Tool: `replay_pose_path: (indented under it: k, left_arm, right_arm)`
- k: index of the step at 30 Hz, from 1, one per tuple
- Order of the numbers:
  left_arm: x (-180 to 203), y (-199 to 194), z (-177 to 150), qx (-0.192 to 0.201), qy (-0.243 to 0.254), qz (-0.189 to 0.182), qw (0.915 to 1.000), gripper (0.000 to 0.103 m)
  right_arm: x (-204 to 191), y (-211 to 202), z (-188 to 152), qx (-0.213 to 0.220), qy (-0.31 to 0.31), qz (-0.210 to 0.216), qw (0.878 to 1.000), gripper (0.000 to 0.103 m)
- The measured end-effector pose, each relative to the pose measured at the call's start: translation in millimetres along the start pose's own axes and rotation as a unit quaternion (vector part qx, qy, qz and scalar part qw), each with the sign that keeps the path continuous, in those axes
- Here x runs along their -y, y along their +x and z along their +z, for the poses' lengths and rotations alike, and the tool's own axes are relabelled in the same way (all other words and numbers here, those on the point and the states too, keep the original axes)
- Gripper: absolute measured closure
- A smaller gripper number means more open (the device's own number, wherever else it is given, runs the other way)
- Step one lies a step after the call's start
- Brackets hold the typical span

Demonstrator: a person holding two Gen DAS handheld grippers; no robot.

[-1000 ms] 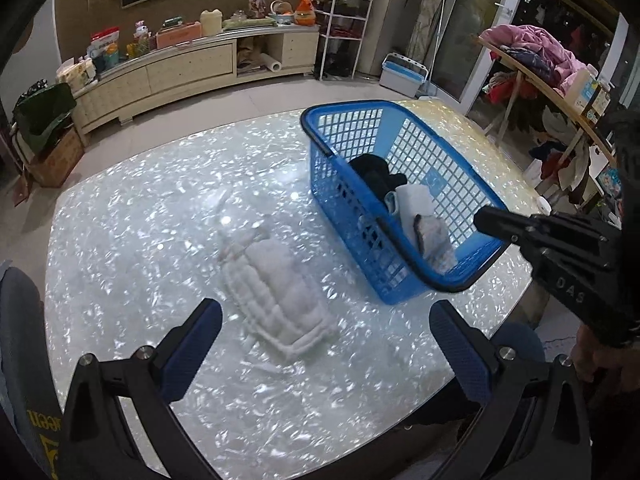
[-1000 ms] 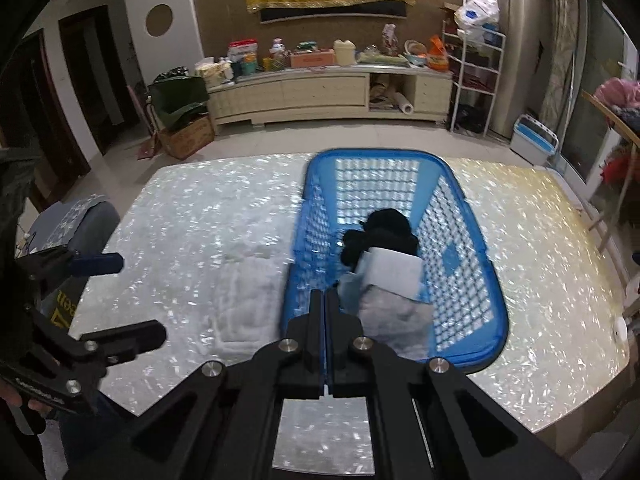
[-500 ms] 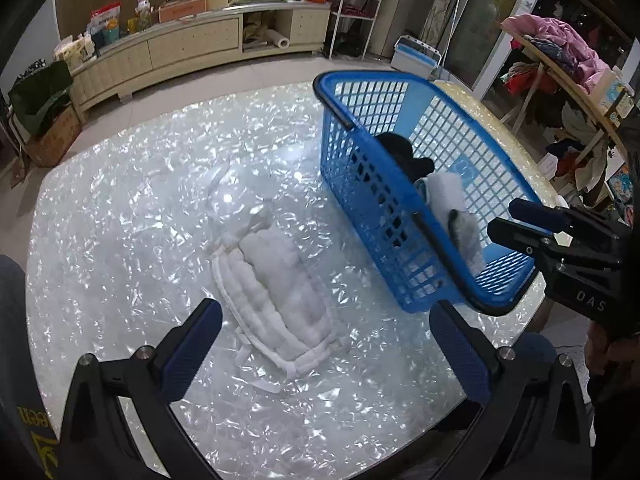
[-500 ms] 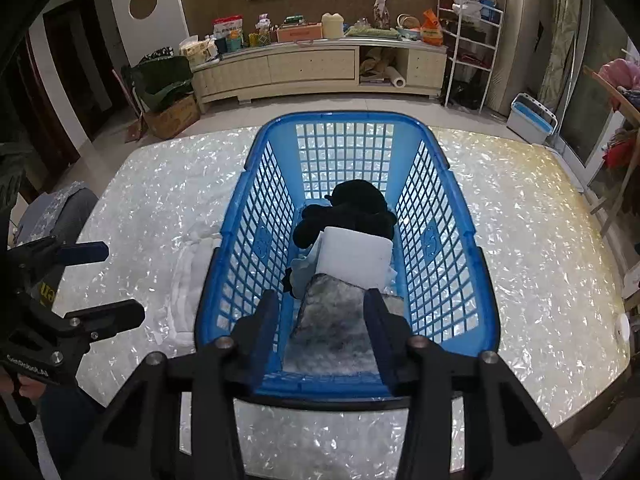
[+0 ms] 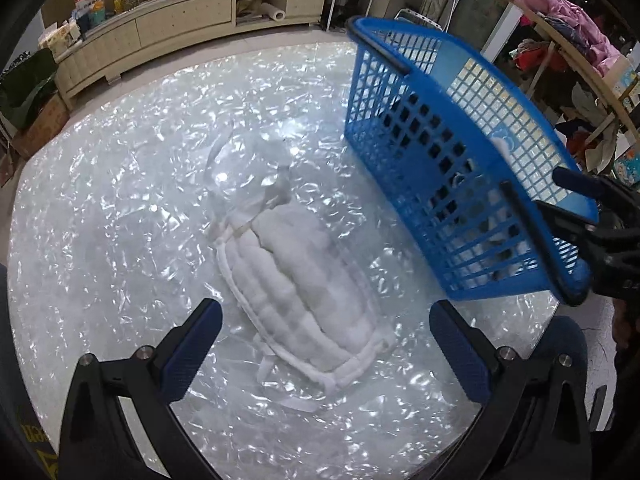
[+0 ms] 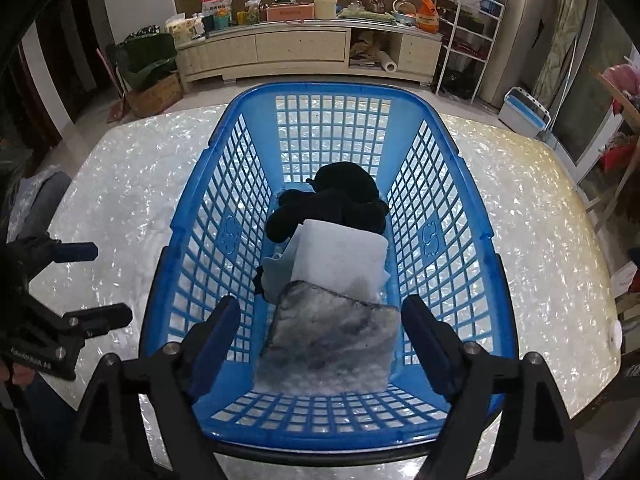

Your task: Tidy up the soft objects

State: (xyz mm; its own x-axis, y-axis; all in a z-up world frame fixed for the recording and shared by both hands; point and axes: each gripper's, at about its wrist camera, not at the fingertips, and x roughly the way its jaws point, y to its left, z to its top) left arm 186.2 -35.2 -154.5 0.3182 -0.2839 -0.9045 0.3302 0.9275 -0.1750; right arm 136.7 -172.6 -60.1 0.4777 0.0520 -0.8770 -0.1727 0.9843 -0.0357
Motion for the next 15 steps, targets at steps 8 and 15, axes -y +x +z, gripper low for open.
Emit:
replay_pose_path:
  k: [8,15]
  left_arm:
    - [-8,27,-2,-0.022,0.010,-0.009,0.9997,0.002]
    - [-11,50,-2,-0.044,0.008,0.010,0.9990,0.034]
  right_arm:
    - [9,-3,2,-0.001,0.009,0.000,1.000,0.012]
    - [11,-12,2,0.008,0.004,0.000,1.000,0.012]
